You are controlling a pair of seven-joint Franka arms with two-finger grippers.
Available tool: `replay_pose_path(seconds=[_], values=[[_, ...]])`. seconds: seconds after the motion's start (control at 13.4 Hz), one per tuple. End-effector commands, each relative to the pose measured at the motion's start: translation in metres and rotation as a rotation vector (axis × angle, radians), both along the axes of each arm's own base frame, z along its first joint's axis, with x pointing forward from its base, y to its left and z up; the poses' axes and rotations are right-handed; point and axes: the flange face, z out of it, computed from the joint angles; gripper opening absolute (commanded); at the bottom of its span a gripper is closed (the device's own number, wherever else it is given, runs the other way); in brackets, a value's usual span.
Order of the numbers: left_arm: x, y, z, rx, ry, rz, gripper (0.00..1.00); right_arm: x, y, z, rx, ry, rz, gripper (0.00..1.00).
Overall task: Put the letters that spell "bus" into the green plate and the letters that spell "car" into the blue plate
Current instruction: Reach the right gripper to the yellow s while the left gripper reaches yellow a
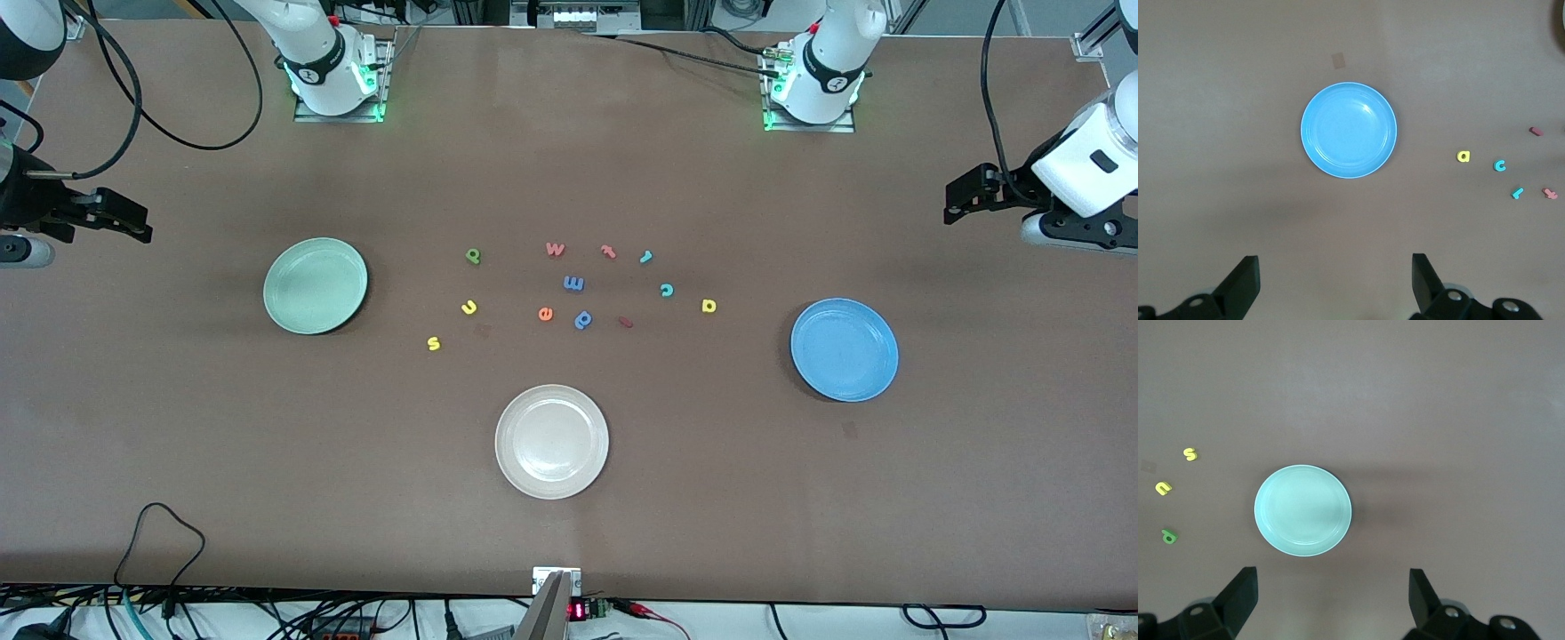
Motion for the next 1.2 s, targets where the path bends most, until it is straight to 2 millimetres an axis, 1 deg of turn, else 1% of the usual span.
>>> replay_pose_path(seconds=[0.0, 0.15, 0.22, 0.3, 0.37, 0.45, 0.6, 0.67, 0.75, 0.9, 1.05, 1.12], values=[[0.002, 0.000, 0.003, 0.014, -0.003, 0.000, 1.00, -0.004, 0.001, 0.007, 0.002, 0.003, 0.014, 1.00], [0.002, 0.000, 0.002, 0.014, -0.001, 0.000, 1.00, -0.004, 0.007, 0.006, 0.011, 0.006, 0.023, 1.00], [0.002, 0.000, 0.002, 0.014, -0.001, 0.000, 1.00, -0.002, 0.011, 0.001, 0.013, 0.015, 0.032, 1.00], [0.002, 0.000, 0.003, 0.014, -0.003, 0.000, 1.00, -0.001, 0.016, -0.007, 0.014, 0.031, 0.048, 1.00], [0.002, 0.000, 0.002, 0.014, -0.001, 0.000, 1.00, 0.004, 0.021, -0.023, 0.014, 0.061, 0.053, 1.00], [0.002, 0.000, 0.002, 0.014, -0.001, 0.001, 1.00, 0.006, 0.032, -0.038, 0.017, 0.098, 0.068, 1.00], [0.002, 0.001, 0.001, 0.014, 0.002, 0.003, 1.00, 0.009, 0.079, -0.061, 0.018, 0.137, 0.139, 1.00], [0.001, 0.001, -0.003, 0.015, 0.016, 0.003, 1.00, 0.014, 0.094, -0.077, 0.023, 0.140, 0.154, 1.00], [0.001, 0.001, -0.008, 0.015, 0.031, 0.003, 1.00, 0.017, 0.105, -0.092, 0.058, 0.136, 0.158, 1.00], [0.004, -0.012, -0.043, 0.020, 0.168, -0.033, 1.00, 0.022, 0.118, -0.128, 0.092, 0.133, 0.161, 1.00], [0.006, -0.014, -0.080, 0.021, 0.294, -0.021, 1.00, 0.027, 0.134, -0.173, 0.097, 0.133, 0.171, 1.00], [0.010, -0.018, -0.097, 0.017, 0.319, -0.014, 1.00, 0.028, 0.145, -0.194, 0.102, 0.126, 0.139, 1.00]])
